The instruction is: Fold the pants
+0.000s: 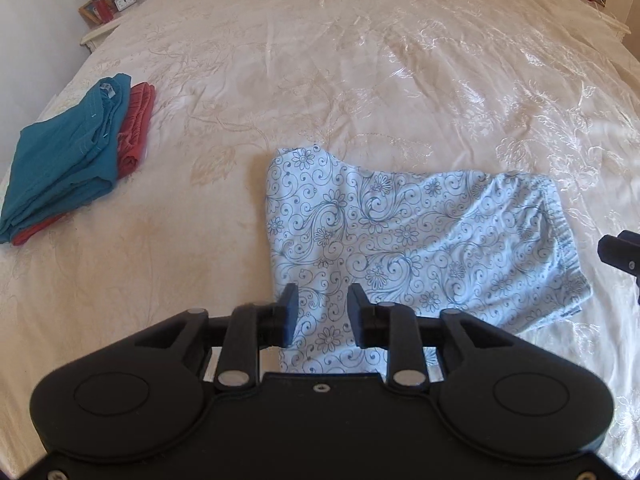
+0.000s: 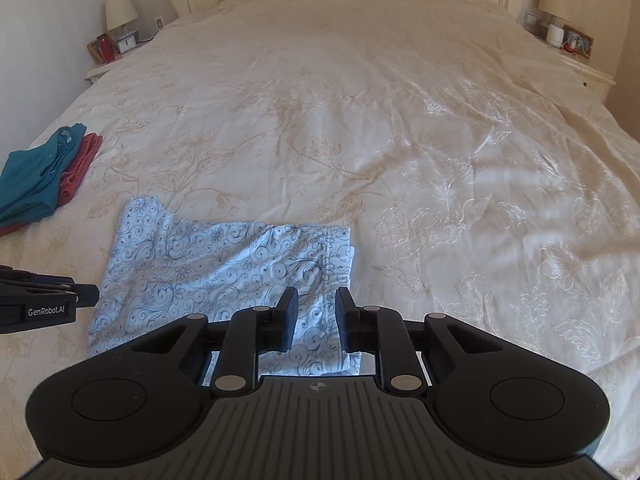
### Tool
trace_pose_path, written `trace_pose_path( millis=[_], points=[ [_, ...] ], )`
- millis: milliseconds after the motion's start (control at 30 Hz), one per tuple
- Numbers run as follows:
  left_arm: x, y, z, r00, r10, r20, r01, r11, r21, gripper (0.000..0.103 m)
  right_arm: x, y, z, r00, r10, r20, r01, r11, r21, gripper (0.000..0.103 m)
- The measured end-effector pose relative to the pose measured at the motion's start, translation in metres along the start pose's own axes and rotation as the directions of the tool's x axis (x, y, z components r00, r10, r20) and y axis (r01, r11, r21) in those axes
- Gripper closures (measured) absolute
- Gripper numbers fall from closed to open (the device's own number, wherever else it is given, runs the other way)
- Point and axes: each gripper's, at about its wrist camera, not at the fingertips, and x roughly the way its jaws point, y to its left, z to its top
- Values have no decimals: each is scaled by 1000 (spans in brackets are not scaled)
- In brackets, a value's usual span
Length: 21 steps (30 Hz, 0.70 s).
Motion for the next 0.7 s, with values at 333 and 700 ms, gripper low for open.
trace_pose_path(
  millis=[333,700],
  points=[
    [-76,-3,-29,998,-38,44,39,999,-32,56,-62,21,-21,1000,-24,-10,24,1000,6,82],
    [-121,-6,-64,997,-34,63,36,999,-34,41,-113,31,-40,1000,-22,21,22,999,24,82]
  ],
)
